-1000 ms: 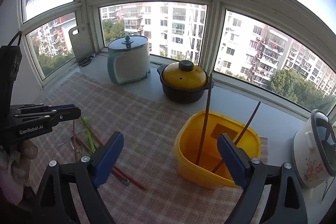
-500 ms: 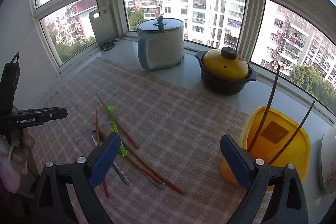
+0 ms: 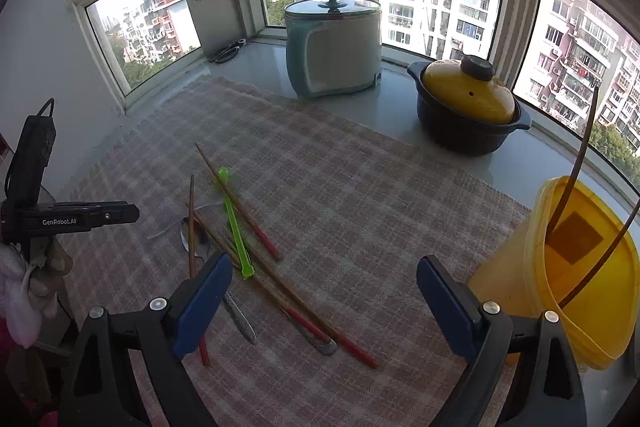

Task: Organize utensils
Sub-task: 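Move both open tools back over the remaining utensils, then close the left tool on a red-tipped chopstick while the right tool grasps another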

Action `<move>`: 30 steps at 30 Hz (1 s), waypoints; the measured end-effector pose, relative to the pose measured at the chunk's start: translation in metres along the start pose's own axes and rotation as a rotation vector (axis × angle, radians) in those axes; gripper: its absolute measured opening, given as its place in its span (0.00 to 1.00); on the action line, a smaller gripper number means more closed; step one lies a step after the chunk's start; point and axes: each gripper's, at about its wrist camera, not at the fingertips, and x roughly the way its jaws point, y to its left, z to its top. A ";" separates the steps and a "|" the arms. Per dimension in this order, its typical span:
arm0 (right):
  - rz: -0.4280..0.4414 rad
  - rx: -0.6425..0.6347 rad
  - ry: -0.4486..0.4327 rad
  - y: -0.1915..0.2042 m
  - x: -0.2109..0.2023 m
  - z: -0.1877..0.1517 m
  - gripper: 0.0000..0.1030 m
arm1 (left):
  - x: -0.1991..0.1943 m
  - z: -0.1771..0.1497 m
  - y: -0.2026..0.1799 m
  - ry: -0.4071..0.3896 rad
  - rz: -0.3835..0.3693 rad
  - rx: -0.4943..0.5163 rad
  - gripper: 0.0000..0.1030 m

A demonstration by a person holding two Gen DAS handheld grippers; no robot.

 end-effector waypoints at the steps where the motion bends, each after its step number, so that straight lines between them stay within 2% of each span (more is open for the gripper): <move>1: 0.011 -0.008 0.024 0.000 0.005 -0.002 0.89 | 0.002 -0.003 -0.002 0.009 -0.012 0.003 0.39; 3: 0.026 -0.030 0.065 0.002 0.015 -0.007 0.80 | 0.008 -0.009 -0.008 0.028 -0.030 0.008 0.39; 12: 0.095 -0.063 0.180 -0.001 0.046 -0.013 0.62 | 0.032 -0.020 -0.026 0.089 -0.101 -0.055 0.39; 21: 0.195 -0.099 0.230 0.017 0.067 0.006 0.43 | 0.050 -0.018 -0.030 0.096 -0.089 -0.101 0.39; 30: 0.237 -0.158 0.250 0.044 0.095 0.039 0.36 | 0.063 -0.017 -0.028 0.098 -0.083 -0.137 0.39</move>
